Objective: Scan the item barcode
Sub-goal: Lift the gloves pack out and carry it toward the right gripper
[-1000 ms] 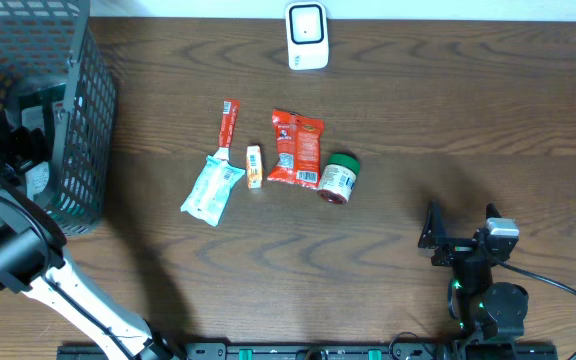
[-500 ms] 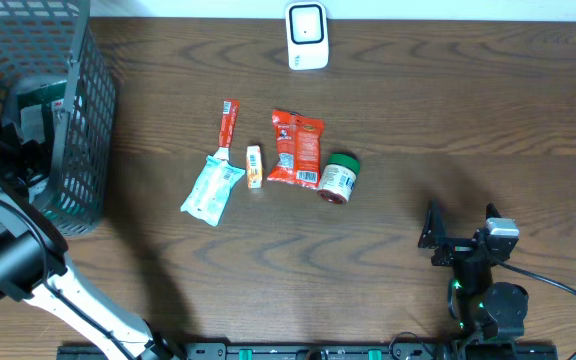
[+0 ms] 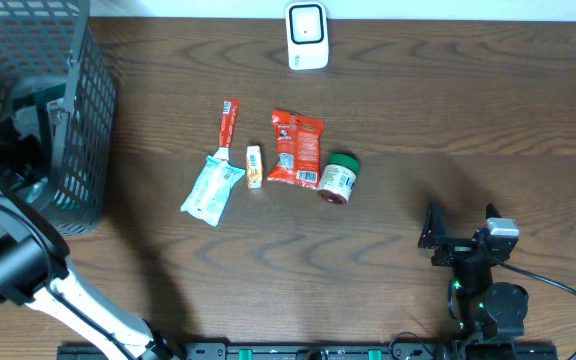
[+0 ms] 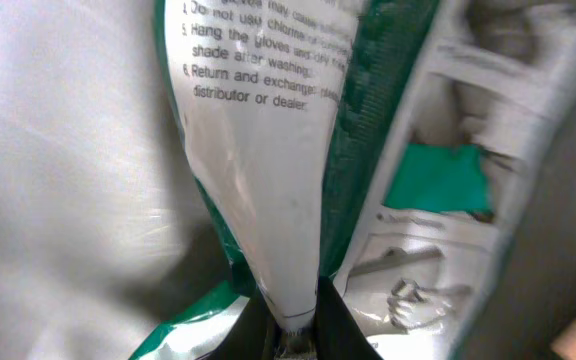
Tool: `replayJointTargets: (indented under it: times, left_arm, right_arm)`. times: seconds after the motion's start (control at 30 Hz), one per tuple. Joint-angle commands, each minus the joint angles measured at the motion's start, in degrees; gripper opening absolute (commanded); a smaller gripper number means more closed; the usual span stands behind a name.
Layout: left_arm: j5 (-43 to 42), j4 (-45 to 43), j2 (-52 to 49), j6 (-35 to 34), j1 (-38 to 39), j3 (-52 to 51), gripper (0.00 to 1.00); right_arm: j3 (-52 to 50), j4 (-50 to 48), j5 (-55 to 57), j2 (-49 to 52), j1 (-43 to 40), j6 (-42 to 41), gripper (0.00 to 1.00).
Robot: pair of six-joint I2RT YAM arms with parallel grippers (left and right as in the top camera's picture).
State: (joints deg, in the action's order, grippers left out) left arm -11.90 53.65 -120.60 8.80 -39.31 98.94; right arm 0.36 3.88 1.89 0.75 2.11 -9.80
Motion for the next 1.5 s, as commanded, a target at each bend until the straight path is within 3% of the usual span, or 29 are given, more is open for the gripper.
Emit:
replayJointTargets:
  times: [0.0, 0.13, 0.3, 0.47, 0.63, 0.77, 0.9, 1.07, 1.2, 1.33, 1.47]
  left_arm:
    - [-0.4, -2.1, 11.3, -2.7, 0.0, 3.8, 0.07]
    - [4.0, -6.2, 21.7, -7.0, 0.0, 3.8, 0.07]
    - [4.0, -8.4, 31.1, -7.7, 0.0, 3.8, 0.07]
    - [3.7, -8.0, 38.5, -13.9, 0.0, 3.7, 0.07]
    - [-6.4, -4.7, 43.6, -20.1, 0.5, 3.7, 0.07]
    - [-15.6, 0.3, 45.4, -20.5, 2.9, 3.7, 0.07]
    - [-21.6, 6.6, 45.4, -20.5, 7.9, 3.6, 0.07]
    - [-22.2, 12.1, 44.7, -20.5, 17.1, 2.1, 0.07]
    - [-22.2, 12.9, 44.6, -20.5, 24.9, -0.3, 0.07]
    - [-22.0, 12.9, 43.8, -20.5, 32.1, -2.1, 0.08]
    - [-21.9, 12.0, 42.2, -20.5, 37.3, -2.2, 0.07]
  right_arm:
    - [-0.1, 0.2, -0.1, 0.0, -0.4, 0.7, 0.99]
    - [-0.1, 0.2, -0.1, 0.0, -0.4, 0.7, 0.99]
    - [-0.1, 0.2, -0.1, 0.0, -0.4, 0.7, 0.99]
    - [-0.1, 0.2, -0.1, 0.0, -0.4, 0.7, 0.99]
    - [-0.1, 0.2, -0.1, 0.0, -0.4, 0.7, 0.99]
    - [0.0, 0.2, -0.1, 0.0, -0.4, 0.7, 0.99]
    - [-0.1, 0.2, -0.1, 0.0, -0.4, 0.7, 0.99]
    - [0.0, -0.2, -0.5, 0.0, -0.4, -0.7, 0.99]
    - [0.0, -1.4, -1.6, 0.0, -0.4, -1.4, 0.99]
    - [0.1, -7.2, -10.5, 0.0, -0.4, -2.1, 0.99]
    - [4.7, -5.5, -14.7, 1.2, -0.4, -4.4, 0.99]
